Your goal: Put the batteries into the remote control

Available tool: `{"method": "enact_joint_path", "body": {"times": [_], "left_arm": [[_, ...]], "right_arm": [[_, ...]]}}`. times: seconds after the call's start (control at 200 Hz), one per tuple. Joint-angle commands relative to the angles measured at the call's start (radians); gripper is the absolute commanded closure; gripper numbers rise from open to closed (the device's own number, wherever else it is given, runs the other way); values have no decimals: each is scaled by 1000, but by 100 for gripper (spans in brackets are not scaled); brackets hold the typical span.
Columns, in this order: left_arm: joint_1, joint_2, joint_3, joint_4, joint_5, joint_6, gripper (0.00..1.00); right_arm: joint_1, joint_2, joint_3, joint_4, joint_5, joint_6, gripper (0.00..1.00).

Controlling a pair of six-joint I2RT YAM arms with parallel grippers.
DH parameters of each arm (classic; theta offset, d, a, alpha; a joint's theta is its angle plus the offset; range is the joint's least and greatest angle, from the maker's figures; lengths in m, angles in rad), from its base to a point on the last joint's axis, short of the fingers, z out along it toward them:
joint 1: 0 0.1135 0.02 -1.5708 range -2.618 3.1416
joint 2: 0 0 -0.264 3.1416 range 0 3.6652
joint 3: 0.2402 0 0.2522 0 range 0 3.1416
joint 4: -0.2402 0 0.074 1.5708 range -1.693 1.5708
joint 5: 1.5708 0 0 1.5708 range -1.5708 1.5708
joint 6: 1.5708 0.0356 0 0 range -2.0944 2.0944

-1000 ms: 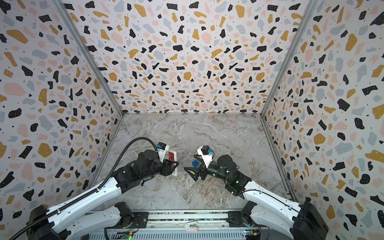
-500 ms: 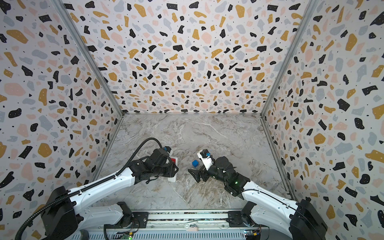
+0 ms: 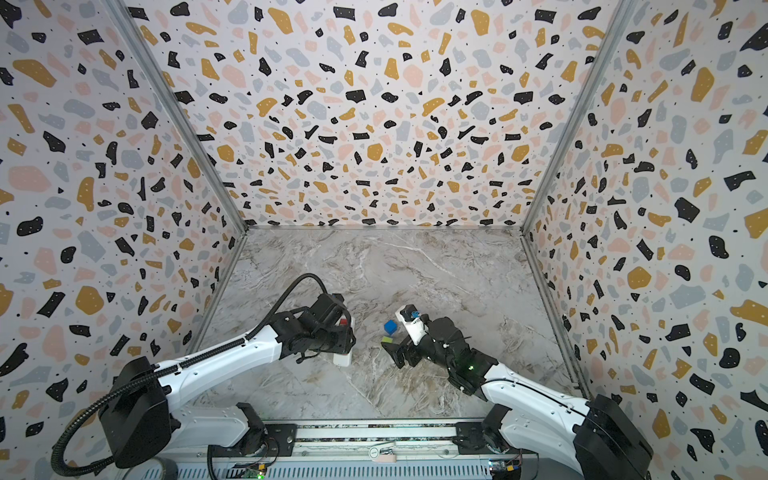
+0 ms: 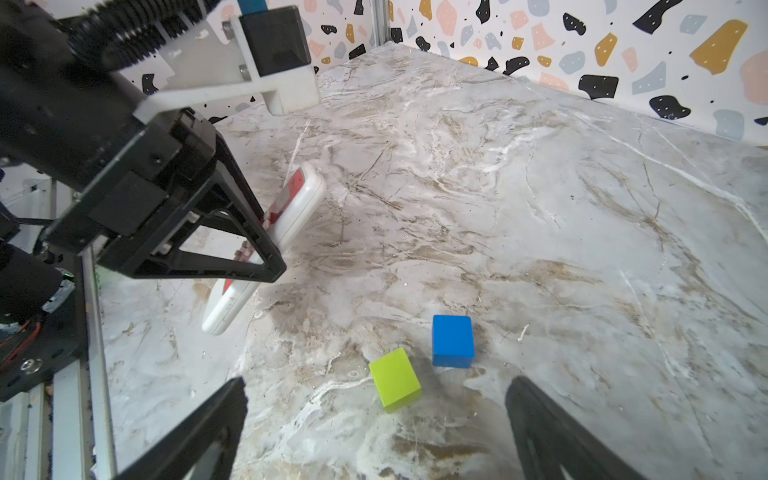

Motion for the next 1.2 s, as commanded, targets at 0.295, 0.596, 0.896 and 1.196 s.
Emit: {"method": "enact_joint_path", "body": {"times": [0.295, 0.596, 0.896, 1.196], "left_arm": [[-1, 89, 48, -38, -5, -7, 69], [-1, 132, 37, -28, -2, -10, 67], [-1, 166, 20, -7, -6, -13, 65], [-2, 203, 3, 13, -6, -15, 63]], "right_arm": [[0, -24, -35, 34, 18, -17, 1], [0, -37, -44, 31, 35, -16, 1], [0, -30, -44, 49, 29, -11, 1], [0, -36, -40, 59, 17, -12, 1]]}}
